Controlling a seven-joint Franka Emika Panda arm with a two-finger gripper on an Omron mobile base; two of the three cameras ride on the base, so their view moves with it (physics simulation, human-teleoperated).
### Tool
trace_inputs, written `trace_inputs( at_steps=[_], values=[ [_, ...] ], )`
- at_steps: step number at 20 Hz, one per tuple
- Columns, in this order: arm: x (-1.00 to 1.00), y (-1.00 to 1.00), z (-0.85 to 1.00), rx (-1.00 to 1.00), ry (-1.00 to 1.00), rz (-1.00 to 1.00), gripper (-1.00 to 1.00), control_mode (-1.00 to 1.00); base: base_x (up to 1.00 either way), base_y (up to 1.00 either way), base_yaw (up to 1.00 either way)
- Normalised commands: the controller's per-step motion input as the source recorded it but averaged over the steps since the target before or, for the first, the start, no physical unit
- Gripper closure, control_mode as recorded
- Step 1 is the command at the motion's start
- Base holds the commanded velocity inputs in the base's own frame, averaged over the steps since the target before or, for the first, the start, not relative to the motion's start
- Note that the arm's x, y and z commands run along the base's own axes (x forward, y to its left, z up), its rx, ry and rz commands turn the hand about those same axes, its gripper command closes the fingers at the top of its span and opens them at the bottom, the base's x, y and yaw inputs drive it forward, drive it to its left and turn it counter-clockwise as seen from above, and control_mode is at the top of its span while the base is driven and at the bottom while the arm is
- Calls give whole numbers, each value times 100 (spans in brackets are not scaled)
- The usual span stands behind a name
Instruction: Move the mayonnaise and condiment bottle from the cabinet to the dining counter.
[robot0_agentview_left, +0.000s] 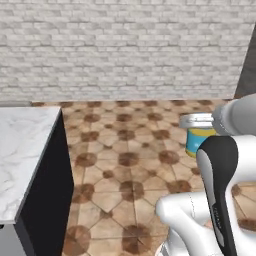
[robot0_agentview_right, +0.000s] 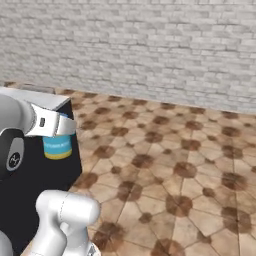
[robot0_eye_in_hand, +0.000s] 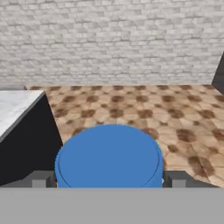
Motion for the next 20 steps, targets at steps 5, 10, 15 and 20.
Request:
trace_inputs(
  at_steps=[5,10,15,20],
  values=[
    [0,0,0,0,0,0,100,100,100,-94,15],
    [0,0,0,0,0,0,100,100,100,-76,26],
    [0,0,0,0,0,0,100,100,100,-59,33],
    [0,0,0,0,0,0,100,100,100,-48,38]
  ],
)
